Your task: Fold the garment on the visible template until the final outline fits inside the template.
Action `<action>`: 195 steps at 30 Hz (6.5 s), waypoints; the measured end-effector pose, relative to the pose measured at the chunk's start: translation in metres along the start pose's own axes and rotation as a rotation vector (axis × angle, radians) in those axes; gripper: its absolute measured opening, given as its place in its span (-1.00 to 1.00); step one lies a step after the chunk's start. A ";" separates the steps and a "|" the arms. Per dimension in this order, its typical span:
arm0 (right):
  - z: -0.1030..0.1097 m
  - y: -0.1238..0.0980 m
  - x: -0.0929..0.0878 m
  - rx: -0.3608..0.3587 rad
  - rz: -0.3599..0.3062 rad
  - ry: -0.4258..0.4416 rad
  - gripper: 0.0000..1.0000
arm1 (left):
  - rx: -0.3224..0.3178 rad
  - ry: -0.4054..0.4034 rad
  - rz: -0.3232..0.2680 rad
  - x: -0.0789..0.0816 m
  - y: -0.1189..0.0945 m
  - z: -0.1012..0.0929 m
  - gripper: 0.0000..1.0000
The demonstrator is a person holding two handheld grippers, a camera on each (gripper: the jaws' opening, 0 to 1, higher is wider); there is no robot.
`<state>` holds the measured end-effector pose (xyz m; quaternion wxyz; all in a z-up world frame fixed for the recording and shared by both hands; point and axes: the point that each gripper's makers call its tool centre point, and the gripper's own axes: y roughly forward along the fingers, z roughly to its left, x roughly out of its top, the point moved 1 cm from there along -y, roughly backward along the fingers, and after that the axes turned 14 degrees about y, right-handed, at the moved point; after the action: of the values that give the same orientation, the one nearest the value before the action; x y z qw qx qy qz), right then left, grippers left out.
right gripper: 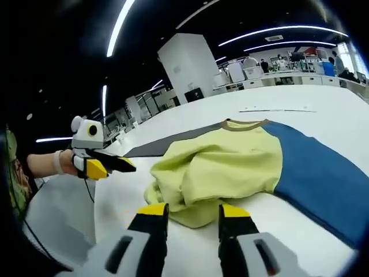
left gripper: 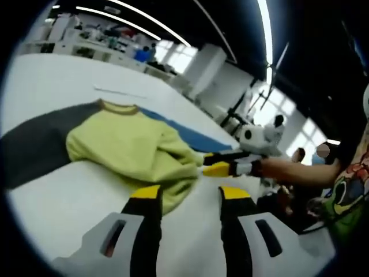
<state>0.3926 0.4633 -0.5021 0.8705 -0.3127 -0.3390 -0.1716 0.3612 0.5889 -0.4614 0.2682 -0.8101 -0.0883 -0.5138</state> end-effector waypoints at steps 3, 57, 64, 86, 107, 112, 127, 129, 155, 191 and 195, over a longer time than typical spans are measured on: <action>0.000 0.006 0.002 -0.008 -0.004 0.003 -0.61 | 0.006 -0.006 -0.002 -0.002 0.000 0.000 -0.30; -0.074 0.040 0.120 -0.121 -0.183 0.602 -1.00 | 0.000 0.099 0.138 -0.029 0.032 -0.003 -0.46; -0.091 0.044 0.115 -0.178 -0.171 0.599 -1.00 | 0.037 0.123 0.175 -0.034 0.035 0.006 -0.47; -0.080 0.036 0.102 -0.146 -0.117 0.445 -0.65 | 0.106 0.455 0.214 -0.020 0.062 0.007 -0.50; -0.017 -0.016 0.075 0.071 -0.018 -0.125 1.00 | 0.090 0.525 0.259 -0.029 0.062 0.009 -0.53; -0.015 -0.029 0.063 0.072 0.003 -0.167 1.00 | 0.088 0.575 0.283 -0.031 0.061 0.011 -0.54; -0.018 -0.051 0.049 0.047 -0.045 -0.062 0.95 | 0.066 0.732 0.343 -0.038 0.071 0.015 -0.68; -0.019 -0.052 0.049 0.045 -0.051 -0.051 0.94 | 0.066 0.737 0.341 -0.038 0.071 0.016 -0.74; -0.013 -0.048 0.040 0.055 -0.061 -0.001 0.81 | 0.113 0.665 0.204 0.093 0.062 0.061 -1.00; -0.020 -0.048 0.025 0.041 -0.082 0.087 0.75 | 0.188 0.554 0.305 0.077 0.094 0.120 -0.83; -0.020 -0.048 0.026 0.044 -0.085 0.088 0.75 | 0.204 0.548 0.287 0.079 0.087 0.119 -0.80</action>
<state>0.3958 0.4118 -0.4750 0.8832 -0.2707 -0.3172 -0.2146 0.5274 0.5675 -0.4606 0.4315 -0.6147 0.0515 -0.6583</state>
